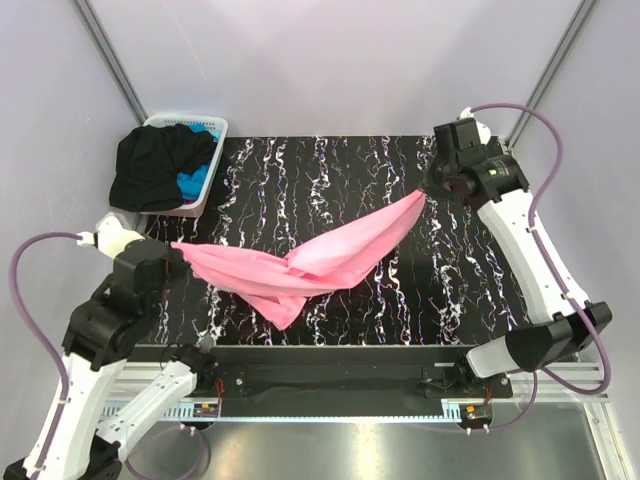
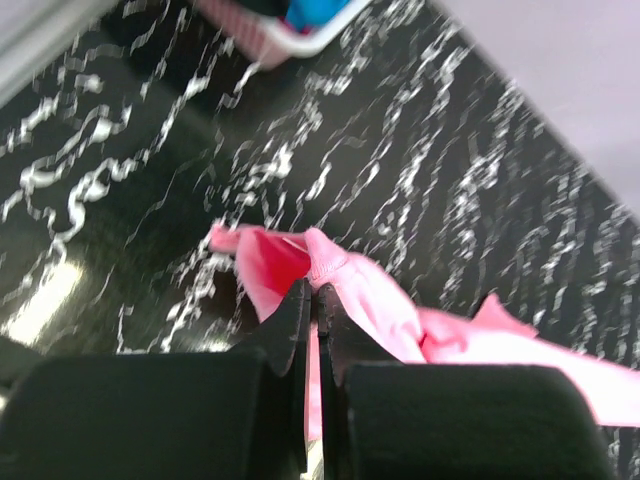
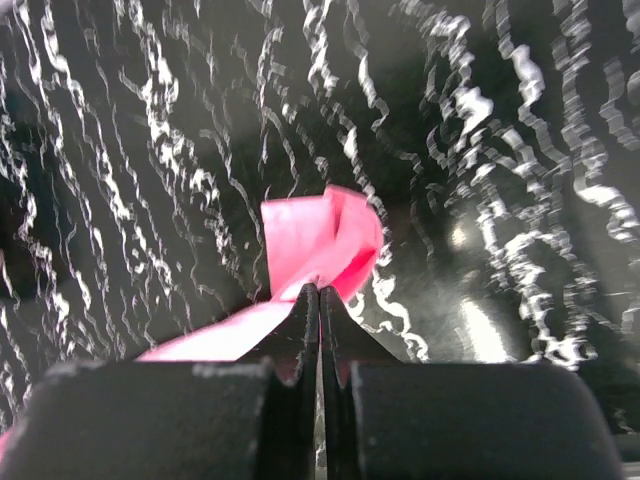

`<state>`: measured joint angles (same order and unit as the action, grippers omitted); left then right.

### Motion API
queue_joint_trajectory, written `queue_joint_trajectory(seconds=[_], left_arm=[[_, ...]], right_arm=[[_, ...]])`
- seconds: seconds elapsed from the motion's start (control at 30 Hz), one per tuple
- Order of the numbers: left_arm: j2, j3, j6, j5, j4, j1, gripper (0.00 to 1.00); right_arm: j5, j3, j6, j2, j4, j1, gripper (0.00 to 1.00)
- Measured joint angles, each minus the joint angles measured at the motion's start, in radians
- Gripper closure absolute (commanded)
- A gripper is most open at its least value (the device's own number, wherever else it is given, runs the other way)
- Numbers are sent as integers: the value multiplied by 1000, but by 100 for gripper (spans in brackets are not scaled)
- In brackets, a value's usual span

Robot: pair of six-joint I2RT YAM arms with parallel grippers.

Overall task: Fold and stack the t-shirts
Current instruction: Flatten the tshirt out

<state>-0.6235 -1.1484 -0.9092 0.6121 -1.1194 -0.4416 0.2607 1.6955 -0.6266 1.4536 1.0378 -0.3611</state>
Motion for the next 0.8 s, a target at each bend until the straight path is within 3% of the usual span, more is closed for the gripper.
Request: queue_joint_trajectory(seconds=[0.4, 0.8], left_arm=[[42, -58, 229, -39, 215, 0, 100], [65, -245, 383, -118, 302, 0, 100]], right_arm=[[130, 201, 106, -98, 52, 0, 100], [163, 208, 207, -273, -29, 0, 100]])
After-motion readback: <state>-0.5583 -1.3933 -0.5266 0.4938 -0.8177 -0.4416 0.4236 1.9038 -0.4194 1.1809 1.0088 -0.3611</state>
